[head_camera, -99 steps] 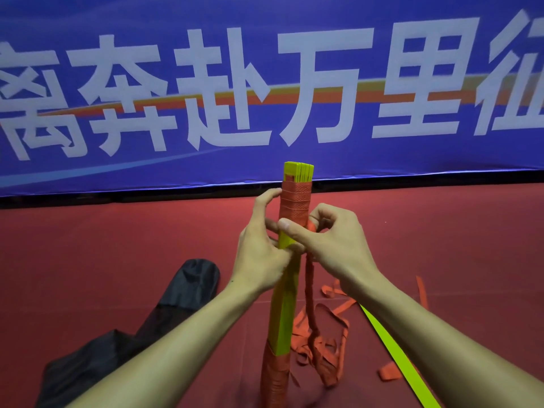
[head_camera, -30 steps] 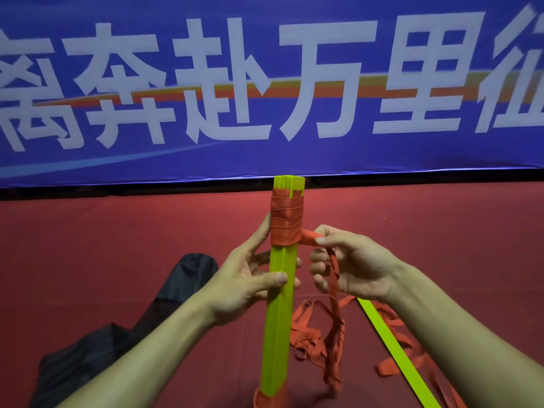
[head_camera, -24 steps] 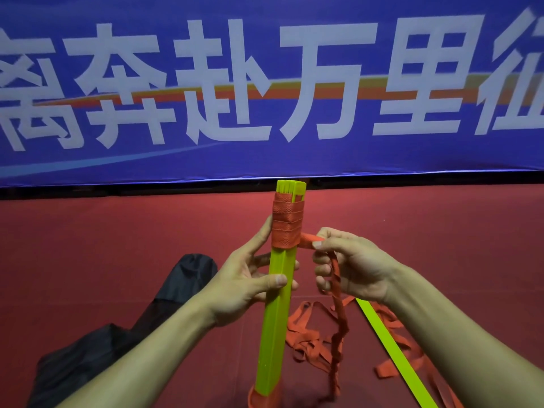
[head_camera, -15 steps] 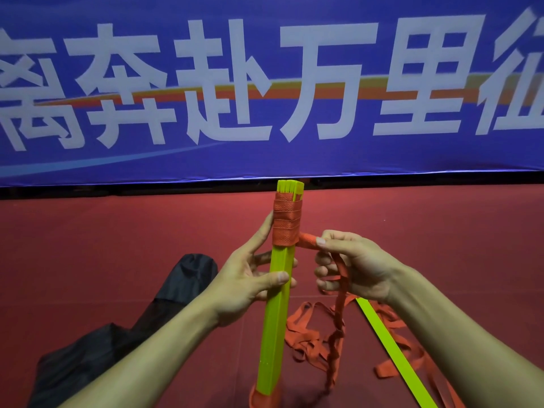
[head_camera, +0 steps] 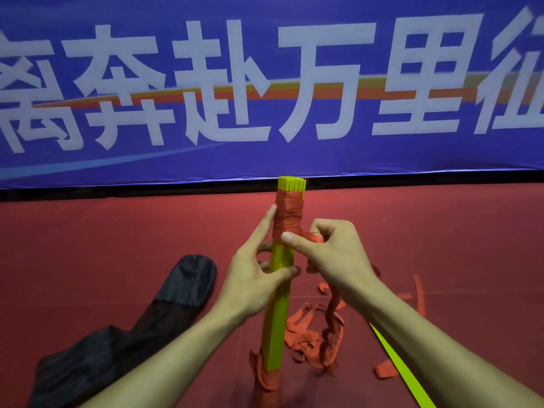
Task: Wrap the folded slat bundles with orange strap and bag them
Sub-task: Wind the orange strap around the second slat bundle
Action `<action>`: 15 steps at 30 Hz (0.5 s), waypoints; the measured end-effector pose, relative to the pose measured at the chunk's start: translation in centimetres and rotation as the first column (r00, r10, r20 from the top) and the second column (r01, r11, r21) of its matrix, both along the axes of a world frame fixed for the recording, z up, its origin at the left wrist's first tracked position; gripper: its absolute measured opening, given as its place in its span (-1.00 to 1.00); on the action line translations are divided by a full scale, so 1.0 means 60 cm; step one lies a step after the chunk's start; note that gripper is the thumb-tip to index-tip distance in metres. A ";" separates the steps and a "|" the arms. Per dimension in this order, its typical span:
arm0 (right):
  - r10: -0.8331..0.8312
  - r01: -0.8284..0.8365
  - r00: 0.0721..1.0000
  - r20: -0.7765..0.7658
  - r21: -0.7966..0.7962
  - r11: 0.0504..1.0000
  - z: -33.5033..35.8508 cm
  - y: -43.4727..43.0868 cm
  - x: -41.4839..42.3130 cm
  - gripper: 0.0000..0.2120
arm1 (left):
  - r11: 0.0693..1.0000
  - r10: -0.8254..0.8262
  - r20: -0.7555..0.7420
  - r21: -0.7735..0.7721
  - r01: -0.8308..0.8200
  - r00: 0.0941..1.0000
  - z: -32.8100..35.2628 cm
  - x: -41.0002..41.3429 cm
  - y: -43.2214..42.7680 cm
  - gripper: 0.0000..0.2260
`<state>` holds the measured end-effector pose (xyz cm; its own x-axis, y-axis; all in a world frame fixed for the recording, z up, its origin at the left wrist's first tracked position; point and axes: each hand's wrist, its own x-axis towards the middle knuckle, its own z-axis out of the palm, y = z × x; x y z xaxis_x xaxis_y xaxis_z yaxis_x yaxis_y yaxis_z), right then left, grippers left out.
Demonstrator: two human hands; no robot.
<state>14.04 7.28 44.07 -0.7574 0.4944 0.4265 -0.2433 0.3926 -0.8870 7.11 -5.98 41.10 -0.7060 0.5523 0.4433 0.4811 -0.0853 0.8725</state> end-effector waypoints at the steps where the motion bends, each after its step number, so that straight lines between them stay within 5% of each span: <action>1: -0.046 0.046 0.999 0.005 0.034 0.998 -0.001 -0.002 -0.003 -0.48 | 1.000 0.019 -0.015 0.003 -0.019 1.000 -0.001 0.000 0.002 -0.05; 9: -0.198 0.205 0.978 -0.059 0.158 0.966 0.000 -0.006 0.003 -0.51 | 0.994 0.103 0.007 0.018 -0.103 0.995 0.003 0.004 0.005 -0.07; 15: -0.161 0.166 0.986 -0.048 0.155 0.974 -0.003 -0.002 -0.002 -0.56 | 0.997 -0.077 0.075 0.004 0.077 0.994 0.014 0.002 0.001 -0.36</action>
<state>13.92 7.17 43.86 -0.6549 0.5348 0.5339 -0.1942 0.5637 -0.8028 7.21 -5.90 41.94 -0.6928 0.6057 0.3914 0.4060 -0.1210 0.9058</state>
